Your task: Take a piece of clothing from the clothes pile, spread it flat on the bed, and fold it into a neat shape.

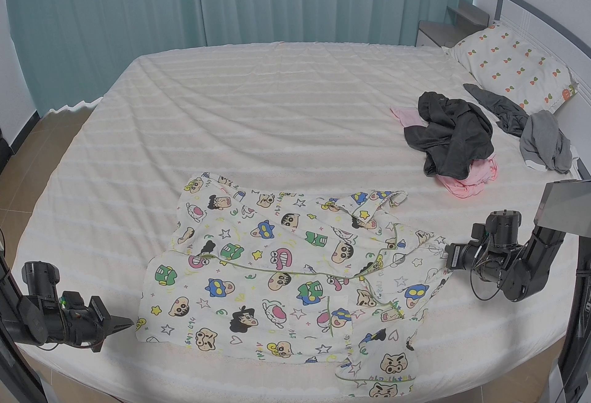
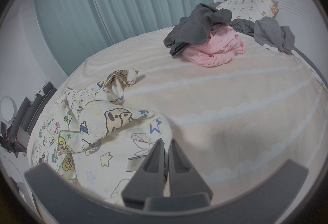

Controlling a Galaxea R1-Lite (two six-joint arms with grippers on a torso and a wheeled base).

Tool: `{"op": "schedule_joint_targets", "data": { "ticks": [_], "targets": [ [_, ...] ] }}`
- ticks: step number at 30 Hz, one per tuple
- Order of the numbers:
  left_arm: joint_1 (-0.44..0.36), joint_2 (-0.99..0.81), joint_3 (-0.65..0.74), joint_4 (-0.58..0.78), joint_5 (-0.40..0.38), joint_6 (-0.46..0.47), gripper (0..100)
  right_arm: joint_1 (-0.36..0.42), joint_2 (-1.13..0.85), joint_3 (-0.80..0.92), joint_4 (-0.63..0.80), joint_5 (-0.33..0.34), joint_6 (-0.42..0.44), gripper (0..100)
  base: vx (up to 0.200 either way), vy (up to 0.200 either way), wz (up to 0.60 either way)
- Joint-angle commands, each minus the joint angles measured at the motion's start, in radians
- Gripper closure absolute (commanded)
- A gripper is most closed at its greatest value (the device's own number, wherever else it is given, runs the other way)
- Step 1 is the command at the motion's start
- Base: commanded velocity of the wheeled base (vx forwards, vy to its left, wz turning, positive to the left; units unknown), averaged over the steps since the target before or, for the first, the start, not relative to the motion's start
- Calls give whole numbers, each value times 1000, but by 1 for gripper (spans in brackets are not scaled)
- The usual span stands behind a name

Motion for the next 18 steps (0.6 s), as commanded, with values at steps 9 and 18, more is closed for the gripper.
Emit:
{"op": "schedule_joint_targets", "data": {
  "ticks": [9,18],
  "targets": [
    [0,-5,2,0,-2,0,100,-12,-22,-10,-2,-3,1,0,0,0,0],
    [-6,-37,86,-65,-15,53,100,-30,-168,125,-2,23,99,0,0,0,0]
  ]
}}
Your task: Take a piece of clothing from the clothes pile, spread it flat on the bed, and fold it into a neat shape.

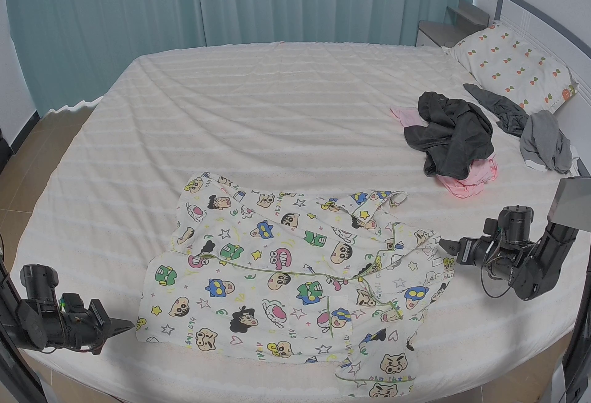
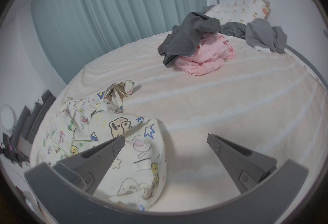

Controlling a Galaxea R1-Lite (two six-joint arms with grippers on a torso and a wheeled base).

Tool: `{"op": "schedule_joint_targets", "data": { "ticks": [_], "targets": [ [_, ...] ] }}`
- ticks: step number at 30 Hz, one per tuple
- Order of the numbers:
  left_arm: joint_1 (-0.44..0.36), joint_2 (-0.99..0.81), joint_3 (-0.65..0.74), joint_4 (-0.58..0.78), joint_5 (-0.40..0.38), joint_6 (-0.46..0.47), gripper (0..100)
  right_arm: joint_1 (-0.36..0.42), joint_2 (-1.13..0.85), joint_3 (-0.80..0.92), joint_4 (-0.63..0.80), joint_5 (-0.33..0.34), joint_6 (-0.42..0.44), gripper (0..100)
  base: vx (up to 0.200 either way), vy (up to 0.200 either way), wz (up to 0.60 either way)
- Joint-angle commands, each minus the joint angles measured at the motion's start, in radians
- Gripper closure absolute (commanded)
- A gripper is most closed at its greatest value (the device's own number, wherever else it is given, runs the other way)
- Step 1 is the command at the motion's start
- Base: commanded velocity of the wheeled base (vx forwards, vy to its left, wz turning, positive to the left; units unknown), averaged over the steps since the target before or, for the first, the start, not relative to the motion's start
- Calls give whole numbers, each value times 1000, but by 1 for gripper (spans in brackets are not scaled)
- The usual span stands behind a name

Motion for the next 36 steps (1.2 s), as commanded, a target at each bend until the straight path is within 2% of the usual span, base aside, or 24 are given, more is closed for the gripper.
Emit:
{"op": "schedule_joint_targets", "data": {
  "ticks": [1,4,8,13,15,16,21,24,30,33,36],
  "targets": [
    [-6,-22,56,-42,-2,32,100,-5,-111,97,1,24,79,0,0,0,0],
    [-7,-23,59,-50,-2,32,100,-5,-157,163,0,57,102,0,0,0,0],
    [-7,-28,65,-50,-2,31,100,16,-203,287,-33,65,104,0,-100,0,0],
    [-9,-28,65,-50,-1,32,100,130,-185,483,-220,105,185,0,-200,0,0],
    [-7,-28,65,-50,1,32,100,144,-174,497,-237,110,194,0,-200,0,0],
    [-9,-40,65,-48,1,31,100,183,-122,537,-295,110,203,0,-200,0,0],
    [-9,-69,65,-45,5,23,100,242,-44,544,-350,94,237,0,-200,0,0],
    [-9,-71,65,-47,10,11,100,306,-19,544,-364,103,248,0,-200,0,0],
    [-9,-71,65,-47,19,11,100,357,36,544,-379,110,251,0,0,0,0],
    [-9,-64,65,-48,19,14,100,355,68,537,-405,137,251,0,0,0,0],
    [-9,-60,65,-48,19,18,100,352,74,514,-402,194,251,0,0,0,0]
  ]
}}
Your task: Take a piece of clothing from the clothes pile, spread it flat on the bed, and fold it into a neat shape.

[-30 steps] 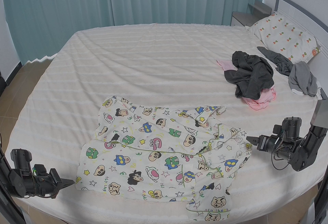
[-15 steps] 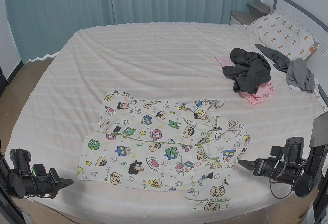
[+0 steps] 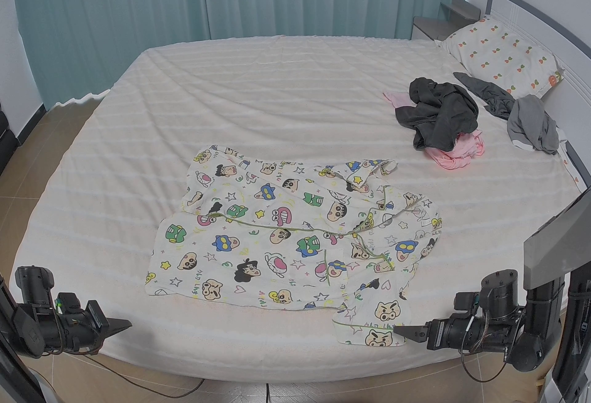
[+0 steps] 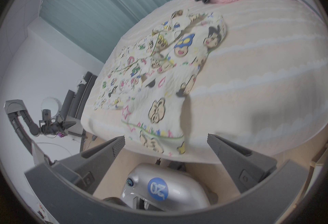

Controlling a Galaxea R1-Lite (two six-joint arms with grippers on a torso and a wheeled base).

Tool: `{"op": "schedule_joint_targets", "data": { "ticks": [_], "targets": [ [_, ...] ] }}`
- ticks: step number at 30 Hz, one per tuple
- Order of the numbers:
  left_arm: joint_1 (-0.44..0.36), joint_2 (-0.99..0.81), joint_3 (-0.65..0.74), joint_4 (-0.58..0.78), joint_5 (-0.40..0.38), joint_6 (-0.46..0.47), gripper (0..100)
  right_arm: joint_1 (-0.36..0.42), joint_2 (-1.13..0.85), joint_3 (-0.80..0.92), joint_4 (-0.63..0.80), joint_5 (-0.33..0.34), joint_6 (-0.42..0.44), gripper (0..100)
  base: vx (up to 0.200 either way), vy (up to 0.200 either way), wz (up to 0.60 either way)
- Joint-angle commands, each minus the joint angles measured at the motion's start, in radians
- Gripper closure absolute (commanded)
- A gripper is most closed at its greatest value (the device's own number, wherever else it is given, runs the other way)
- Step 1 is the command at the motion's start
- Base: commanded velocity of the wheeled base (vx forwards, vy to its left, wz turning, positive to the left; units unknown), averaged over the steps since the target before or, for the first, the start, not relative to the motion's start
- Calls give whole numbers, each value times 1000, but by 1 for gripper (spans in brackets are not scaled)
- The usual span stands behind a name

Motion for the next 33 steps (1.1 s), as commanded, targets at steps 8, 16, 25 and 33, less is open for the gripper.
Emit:
{"op": "schedule_joint_targets", "data": {
  "ticks": [8,16,25,33],
  "targets": [
    [1,8,10,-1,-1,3,100,-11,72,-97,-14,25,0,0,0,0,0],
    [3,8,10,-1,1,3,100,1,104,-169,6,28,-3,0,0,0,0],
    [3,8,10,-3,1,3,100,48,124,-227,69,29,-4,100,0,0,0],
    [-10,-7,10,-3,24,6,100,42,110,-146,35,45,-11,100,0,0,0]
  ]
}}
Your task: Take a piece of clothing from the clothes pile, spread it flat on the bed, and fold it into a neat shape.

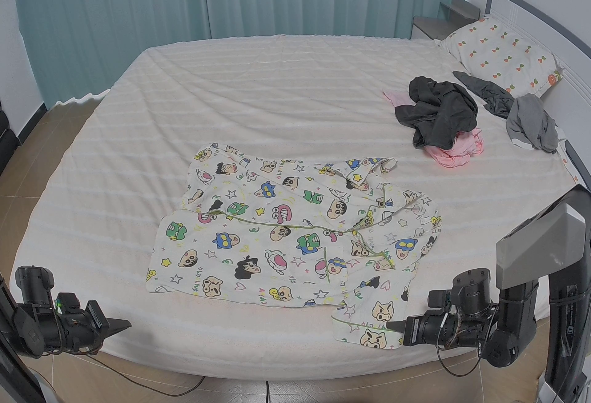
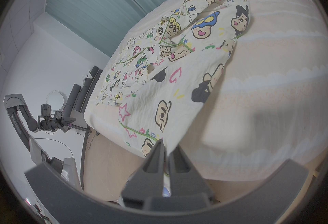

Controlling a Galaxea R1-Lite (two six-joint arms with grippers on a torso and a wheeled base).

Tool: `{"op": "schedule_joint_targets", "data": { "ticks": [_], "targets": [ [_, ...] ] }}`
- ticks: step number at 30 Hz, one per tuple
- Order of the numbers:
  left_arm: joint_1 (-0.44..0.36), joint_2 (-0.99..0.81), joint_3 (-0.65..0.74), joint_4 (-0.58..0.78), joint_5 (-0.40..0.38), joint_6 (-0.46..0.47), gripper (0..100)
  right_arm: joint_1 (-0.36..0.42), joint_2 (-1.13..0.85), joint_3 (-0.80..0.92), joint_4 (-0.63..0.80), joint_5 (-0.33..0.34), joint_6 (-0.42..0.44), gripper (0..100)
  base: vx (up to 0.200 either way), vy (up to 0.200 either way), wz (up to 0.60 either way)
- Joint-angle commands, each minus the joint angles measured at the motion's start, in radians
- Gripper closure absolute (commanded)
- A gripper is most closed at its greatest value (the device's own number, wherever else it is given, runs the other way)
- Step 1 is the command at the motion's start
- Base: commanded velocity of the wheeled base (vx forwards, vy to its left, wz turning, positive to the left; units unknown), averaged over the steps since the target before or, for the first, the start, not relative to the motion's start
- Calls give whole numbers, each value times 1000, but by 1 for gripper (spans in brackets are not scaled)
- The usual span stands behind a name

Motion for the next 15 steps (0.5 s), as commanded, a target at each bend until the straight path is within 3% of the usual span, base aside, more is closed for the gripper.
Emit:
{"op": "schedule_joint_targets", "data": {
  "ticks": [1,3,5,8,9,10,11,15],
  "targets": [
    [-15,-11,10,0,23,1,100,-4,-4,49,-33,14,-1,100,0,0,0],
    [-104,-36,7,1,133,-21,100,-12,-7,104,-83,73,-1,100,0,0,0],
    [-243,-36,-4,0,283,-75,100,-18,-21,135,-80,122,-4,100,0,0,0],
    [-403,-36,-59,0,461,-176,100,-18,-25,149,-80,137,-4,100,0,0,0],
    [-410,-36,-64,0,472,-182,100,-18,-25,149,-80,137,-4,100,0,0,0],
    [-487,-34,-113,10,559,-251,100,-18,-30,164,-80,143,-3,100,0,0,0],
    [-530,-28,-137,26,599,-271,100,-16,-36,182,-82,152,-3,100,0,0,0],
    [-568,56,-237,107,667,-277,100,-18,-45,201,-82,172,-4,100,0,0,0]
  ]
}}
